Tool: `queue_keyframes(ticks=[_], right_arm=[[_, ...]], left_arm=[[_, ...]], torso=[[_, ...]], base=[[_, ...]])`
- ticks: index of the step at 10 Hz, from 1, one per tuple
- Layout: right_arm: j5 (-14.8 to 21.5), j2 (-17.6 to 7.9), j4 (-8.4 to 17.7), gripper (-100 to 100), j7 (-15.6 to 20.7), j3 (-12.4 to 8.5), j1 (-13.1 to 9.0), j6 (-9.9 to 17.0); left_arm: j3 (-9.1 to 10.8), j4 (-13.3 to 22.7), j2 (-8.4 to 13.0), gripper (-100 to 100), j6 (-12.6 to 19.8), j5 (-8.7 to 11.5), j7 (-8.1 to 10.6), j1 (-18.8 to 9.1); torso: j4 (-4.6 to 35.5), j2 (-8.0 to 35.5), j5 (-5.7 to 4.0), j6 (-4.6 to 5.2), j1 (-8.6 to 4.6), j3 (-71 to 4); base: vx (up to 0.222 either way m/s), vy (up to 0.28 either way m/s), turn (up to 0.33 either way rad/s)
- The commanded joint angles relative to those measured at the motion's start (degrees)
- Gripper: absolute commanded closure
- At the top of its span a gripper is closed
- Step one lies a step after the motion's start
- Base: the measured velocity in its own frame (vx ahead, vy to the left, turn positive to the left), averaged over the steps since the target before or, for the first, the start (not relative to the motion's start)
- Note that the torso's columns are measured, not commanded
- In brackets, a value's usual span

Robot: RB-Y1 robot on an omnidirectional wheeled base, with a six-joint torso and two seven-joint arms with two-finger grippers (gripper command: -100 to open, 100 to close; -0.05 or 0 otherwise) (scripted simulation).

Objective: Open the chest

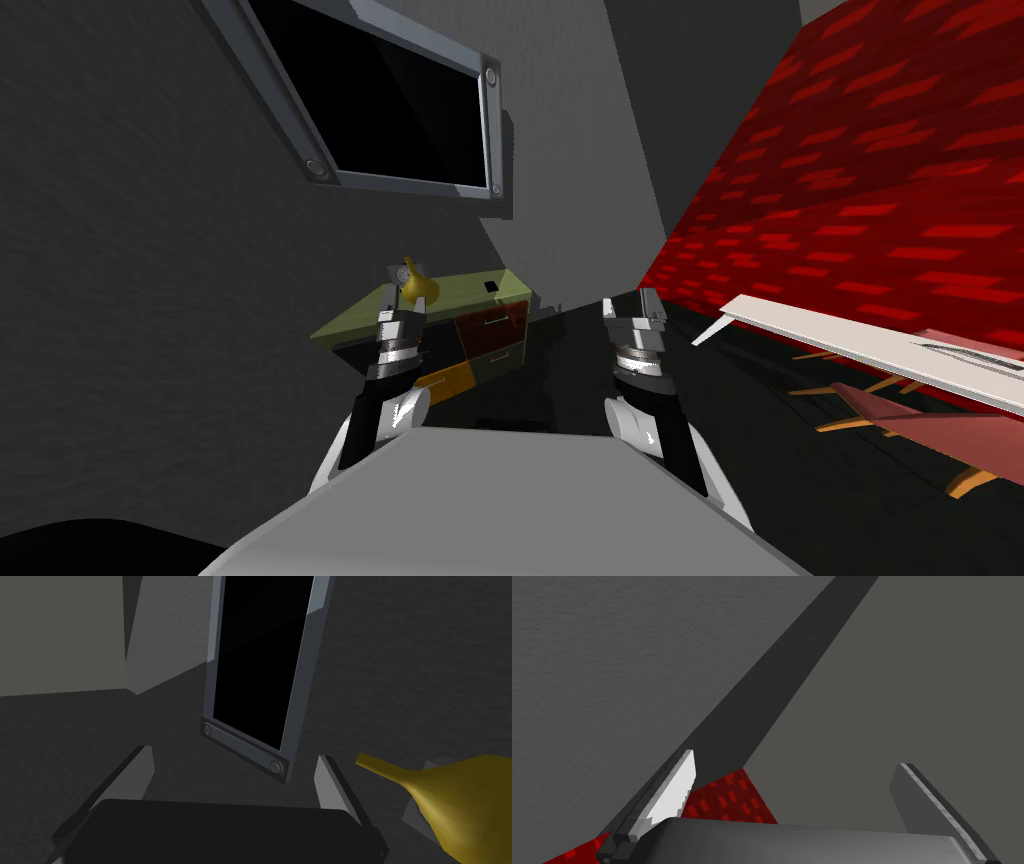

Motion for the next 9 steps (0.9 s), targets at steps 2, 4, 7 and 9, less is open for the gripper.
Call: queue_keyframes(ticks=[2, 4, 7, 9], right_arm=[[0.0, 0.0, 0.0, 0, 0.0, 0.0, 0.0, 0.0], [0.0, 0.0, 0.0, 0, 0.0, 0.0, 0.0, 0.0], [0.0, 0.0, 0.0, 0, 0.0, 0.0, 0.0, 0.0], [0.0, 0.0, 0.0, 0, 0.0, 0.0, 0.0, 0.0]], left_arm=[[0.0, 0.0, 0.0, 0, 0.0, 0.0, 0.0, 0.0], [0.0, 0.0, 0.0, 0, 0.0, 0.0, 0.0, 0.0], [0.0, 0.0, 0.0, 0, 0.0, 0.0, 0.0, 0.0], [0.0, 0.0, 0.0, 0, 0.0, 0.0, 0.0, 0.0]], torso=[[6.0, 5.9, 0.0, 0.0, -0.01, -12.0], [14.3, 14.4, 0.0, 0.0, 0.0, -28.4], [26.9, 26.9, 0.0, 0.0, 0.0, -53.8], [35.4, 35.4, 0.0, 0.0, 0.0, -70.7]], base=[[0.005, 0.0, -0.005], [0.0, 0.0, 0.0], [0.0, 0.0, 0.0], [0.0, 0.0, 0.0]])
